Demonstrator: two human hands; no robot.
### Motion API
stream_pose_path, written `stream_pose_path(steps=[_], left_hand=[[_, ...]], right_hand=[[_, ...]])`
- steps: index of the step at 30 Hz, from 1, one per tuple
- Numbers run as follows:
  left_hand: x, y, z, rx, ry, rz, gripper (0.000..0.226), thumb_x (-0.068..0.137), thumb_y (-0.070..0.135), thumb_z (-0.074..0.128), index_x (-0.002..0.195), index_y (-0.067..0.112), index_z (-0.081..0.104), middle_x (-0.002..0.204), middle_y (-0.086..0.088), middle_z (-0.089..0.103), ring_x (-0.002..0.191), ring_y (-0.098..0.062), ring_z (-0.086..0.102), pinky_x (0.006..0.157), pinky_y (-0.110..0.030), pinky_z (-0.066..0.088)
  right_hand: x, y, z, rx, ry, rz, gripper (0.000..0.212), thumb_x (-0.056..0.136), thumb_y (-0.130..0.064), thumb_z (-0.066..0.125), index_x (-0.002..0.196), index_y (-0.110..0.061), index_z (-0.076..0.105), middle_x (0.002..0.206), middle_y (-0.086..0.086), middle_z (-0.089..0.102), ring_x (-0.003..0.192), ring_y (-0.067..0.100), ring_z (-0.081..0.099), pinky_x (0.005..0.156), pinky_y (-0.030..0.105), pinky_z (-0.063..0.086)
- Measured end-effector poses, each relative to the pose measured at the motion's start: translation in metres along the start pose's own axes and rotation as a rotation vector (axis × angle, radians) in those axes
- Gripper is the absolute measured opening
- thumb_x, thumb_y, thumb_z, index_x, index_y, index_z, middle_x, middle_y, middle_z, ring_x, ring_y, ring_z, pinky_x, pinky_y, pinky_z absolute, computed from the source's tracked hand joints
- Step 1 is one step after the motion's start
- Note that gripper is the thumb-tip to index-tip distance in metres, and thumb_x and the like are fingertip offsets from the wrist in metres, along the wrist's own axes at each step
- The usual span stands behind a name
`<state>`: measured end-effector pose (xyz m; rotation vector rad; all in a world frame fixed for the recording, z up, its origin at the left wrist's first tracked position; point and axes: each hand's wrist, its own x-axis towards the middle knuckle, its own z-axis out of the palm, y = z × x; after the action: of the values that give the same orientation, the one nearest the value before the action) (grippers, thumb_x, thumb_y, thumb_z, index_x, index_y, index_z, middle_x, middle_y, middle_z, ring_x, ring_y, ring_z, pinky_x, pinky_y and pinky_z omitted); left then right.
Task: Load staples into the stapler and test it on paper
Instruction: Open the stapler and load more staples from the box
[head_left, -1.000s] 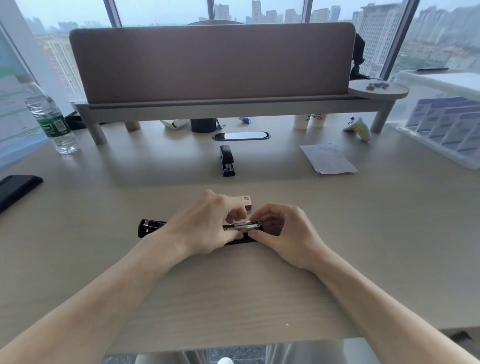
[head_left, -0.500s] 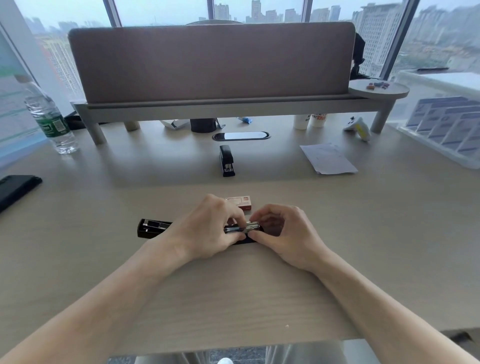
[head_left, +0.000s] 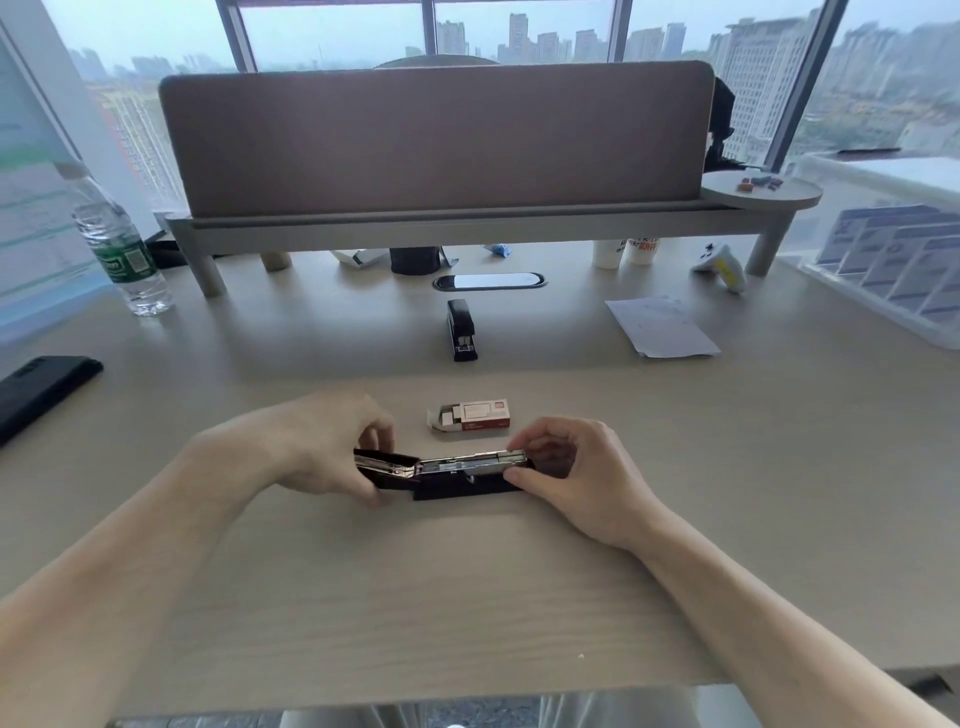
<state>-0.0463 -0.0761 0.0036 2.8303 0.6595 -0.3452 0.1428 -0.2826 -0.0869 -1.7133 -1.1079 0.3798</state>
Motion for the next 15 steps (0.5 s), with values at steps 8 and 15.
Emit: stream_pose_path(steps=[8, 15], left_hand=[[-0.007, 0.009, -0.021, 0.039, 0.107, 0.008, 0.029, 0.065, 0.040, 0.092, 0.089, 0.030, 0.080, 0.074, 0.010, 0.072, 0.065, -0.002, 0.064, 0.055, -0.015, 0.046], [-0.002, 0.027, -0.044, -0.091, 0.254, 0.134, 0.041, 0.062, 0.039, 0.096, 0.090, 0.030, 0.068, 0.076, 0.012, 0.067, 0.067, -0.001, 0.062, 0.056, -0.013, 0.043]], right_hand=[[-0.002, -0.004, -0.001, 0.025, -0.003, 0.025, 0.018, 0.078, -0.010, 0.089, 0.087, -0.022, 0.080, 0.077, -0.013, 0.078, 0.074, 0.001, 0.073, 0.076, 0.015, 0.057], [-0.003, -0.003, 0.000, 0.048, 0.019, 0.031, 0.023, 0.076, -0.010, 0.091, 0.088, -0.024, 0.077, 0.081, -0.005, 0.079, 0.074, 0.004, 0.072, 0.077, 0.019, 0.059]])
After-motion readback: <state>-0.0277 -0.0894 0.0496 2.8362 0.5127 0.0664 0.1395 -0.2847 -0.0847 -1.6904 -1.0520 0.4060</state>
